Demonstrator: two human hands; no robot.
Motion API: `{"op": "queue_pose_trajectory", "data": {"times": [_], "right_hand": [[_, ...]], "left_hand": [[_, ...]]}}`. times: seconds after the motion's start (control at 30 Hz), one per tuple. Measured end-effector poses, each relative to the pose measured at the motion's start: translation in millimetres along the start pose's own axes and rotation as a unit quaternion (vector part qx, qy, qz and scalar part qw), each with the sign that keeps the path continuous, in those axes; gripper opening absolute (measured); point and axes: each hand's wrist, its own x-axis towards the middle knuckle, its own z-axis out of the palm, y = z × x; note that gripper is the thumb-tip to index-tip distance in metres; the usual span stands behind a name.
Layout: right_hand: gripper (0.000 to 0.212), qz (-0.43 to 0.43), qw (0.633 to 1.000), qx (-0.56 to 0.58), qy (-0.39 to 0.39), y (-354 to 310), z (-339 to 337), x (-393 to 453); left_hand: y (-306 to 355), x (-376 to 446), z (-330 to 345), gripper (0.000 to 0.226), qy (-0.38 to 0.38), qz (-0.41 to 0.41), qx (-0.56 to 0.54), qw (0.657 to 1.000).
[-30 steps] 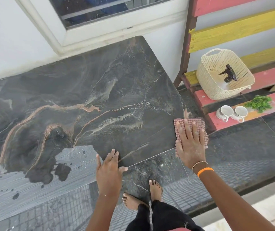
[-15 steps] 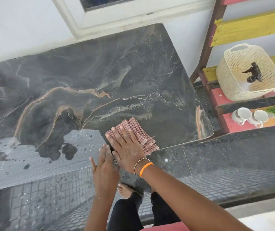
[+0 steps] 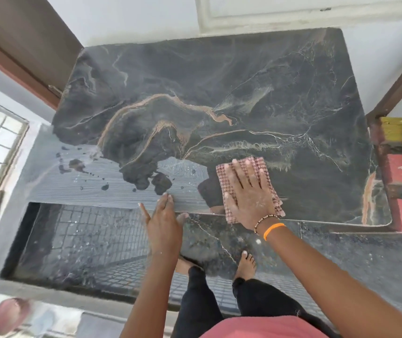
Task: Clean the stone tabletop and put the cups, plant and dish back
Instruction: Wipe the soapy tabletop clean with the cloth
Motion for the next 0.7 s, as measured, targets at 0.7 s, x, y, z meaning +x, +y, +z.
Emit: {"op": "queue_pose_trajectory", "data": {"times": [0.7], "right_hand": [[0.066, -0.21, 0.976, -0.055, -0.033, -95.7, 2.5, 32.9]], "left_hand": [[-115.5, 43.1, -23.6, 0.079, 0.002, 0.003, -0.038, 0.999]]}}
